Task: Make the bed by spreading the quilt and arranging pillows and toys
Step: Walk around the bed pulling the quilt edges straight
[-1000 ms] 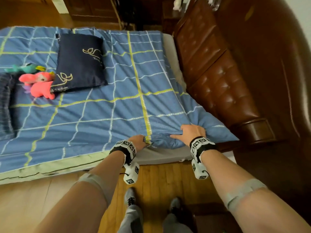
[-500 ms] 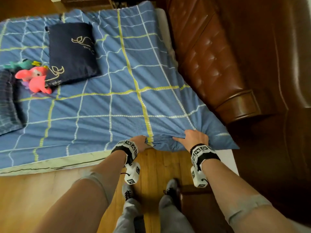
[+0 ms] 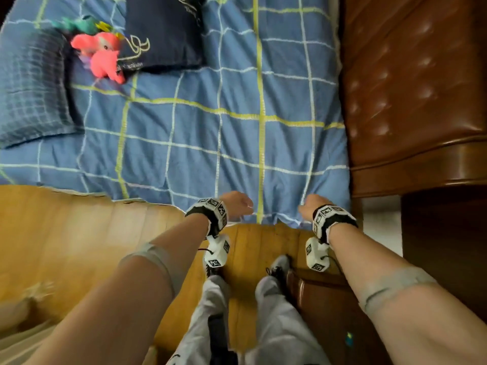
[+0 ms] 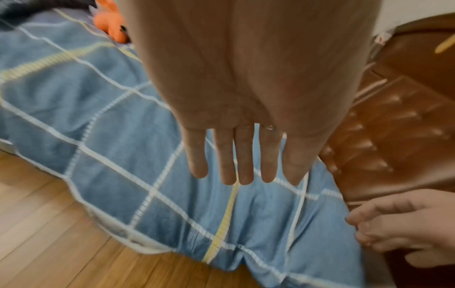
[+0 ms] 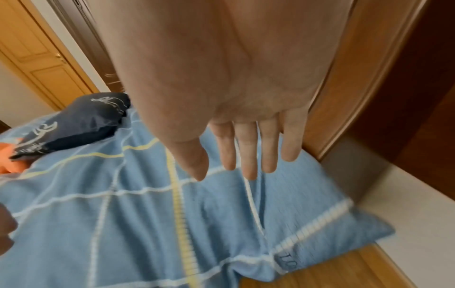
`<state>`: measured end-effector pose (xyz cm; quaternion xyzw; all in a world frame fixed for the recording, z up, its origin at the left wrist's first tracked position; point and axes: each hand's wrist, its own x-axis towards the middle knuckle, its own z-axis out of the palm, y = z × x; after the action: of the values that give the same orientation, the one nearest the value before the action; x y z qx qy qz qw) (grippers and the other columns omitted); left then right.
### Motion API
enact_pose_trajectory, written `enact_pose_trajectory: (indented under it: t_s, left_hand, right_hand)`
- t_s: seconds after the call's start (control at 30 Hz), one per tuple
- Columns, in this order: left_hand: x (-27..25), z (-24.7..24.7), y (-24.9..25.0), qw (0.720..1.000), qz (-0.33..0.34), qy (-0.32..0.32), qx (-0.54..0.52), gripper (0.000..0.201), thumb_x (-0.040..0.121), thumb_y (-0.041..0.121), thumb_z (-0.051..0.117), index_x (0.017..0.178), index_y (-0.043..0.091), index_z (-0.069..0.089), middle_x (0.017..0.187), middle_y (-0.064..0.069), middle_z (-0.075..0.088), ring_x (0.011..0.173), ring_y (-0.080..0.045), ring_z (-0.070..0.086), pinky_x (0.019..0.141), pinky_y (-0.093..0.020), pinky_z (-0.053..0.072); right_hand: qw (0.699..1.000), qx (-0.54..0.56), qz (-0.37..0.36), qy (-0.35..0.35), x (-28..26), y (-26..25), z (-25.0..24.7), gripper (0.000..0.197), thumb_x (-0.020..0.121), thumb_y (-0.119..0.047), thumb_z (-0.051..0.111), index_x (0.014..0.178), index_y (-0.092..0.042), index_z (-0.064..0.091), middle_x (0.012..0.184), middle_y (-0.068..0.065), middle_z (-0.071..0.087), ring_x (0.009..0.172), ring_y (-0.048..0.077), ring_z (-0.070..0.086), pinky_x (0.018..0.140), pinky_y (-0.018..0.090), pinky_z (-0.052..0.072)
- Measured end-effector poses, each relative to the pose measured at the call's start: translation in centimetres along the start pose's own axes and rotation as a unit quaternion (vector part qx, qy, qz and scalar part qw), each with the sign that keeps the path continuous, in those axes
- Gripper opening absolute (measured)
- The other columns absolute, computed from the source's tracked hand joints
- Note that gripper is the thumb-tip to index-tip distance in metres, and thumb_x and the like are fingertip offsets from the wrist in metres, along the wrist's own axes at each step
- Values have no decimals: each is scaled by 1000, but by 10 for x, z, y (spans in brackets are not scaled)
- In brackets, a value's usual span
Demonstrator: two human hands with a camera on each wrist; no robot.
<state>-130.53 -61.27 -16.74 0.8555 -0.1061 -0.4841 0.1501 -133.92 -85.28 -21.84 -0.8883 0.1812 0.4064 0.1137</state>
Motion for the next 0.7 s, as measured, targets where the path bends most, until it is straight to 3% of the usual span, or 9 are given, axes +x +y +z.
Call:
enact_pose_trajectory:
  t_s: [0.13,0.23,0.37,0.47,0.6,0.7]
  left_hand:
    - [-45,-34,-48,997,-11,63,-46,32,93,36,58,119,20,67,125,0,64,115,-21,58,101,-33,46]
    - [-82,-63,-94,990,-34,116,-79,30,94,32,56,119,19,67,125,-2,65,114,-22,60,98,-30,47]
    - [-147,-103,-170,979,-39,170,-102,33,96,31,54,125,19,64,130,-2,61,119,-24,57,99,-29,44]
    - [-209,-130,-248,965,-62,227,-120,36,96,33,51,127,19,62,132,-3,60,119,-24,56,100,-32,45]
    - [-296,-147,-358,938,-101,290,-163,33,96,32,51,125,19,63,129,-2,62,116,-23,58,99,-34,46]
    - [-346,-146,-438,910,-143,331,-203,33,96,32,52,124,18,64,127,-2,63,115,-24,59,99,-34,47]
  right_hand:
    - [998,-23,-64,-3,-24,-74,-22,33,95,-28,47,117,-12,65,125,13,64,113,34,61,93,38,49]
    - [994,1,-109,22,-60,-142,-41,30,97,-21,47,113,-6,67,118,18,67,108,35,64,91,39,51]
    - [985,16,-168,47,-106,-247,-52,26,95,-26,55,115,-15,67,118,9,68,110,30,62,96,37,50]
    - [975,4,-215,57,-137,-340,-44,34,91,-32,60,122,-21,63,124,5,66,114,28,60,99,35,48]
    - [954,-32,-293,55,-189,-471,-22,34,90,-36,60,123,-28,59,120,2,68,104,25,64,100,35,48]
    - [934,-58,-350,37,-219,-568,2,39,91,-36,60,128,-24,58,127,2,64,110,26,62,99,41,49]
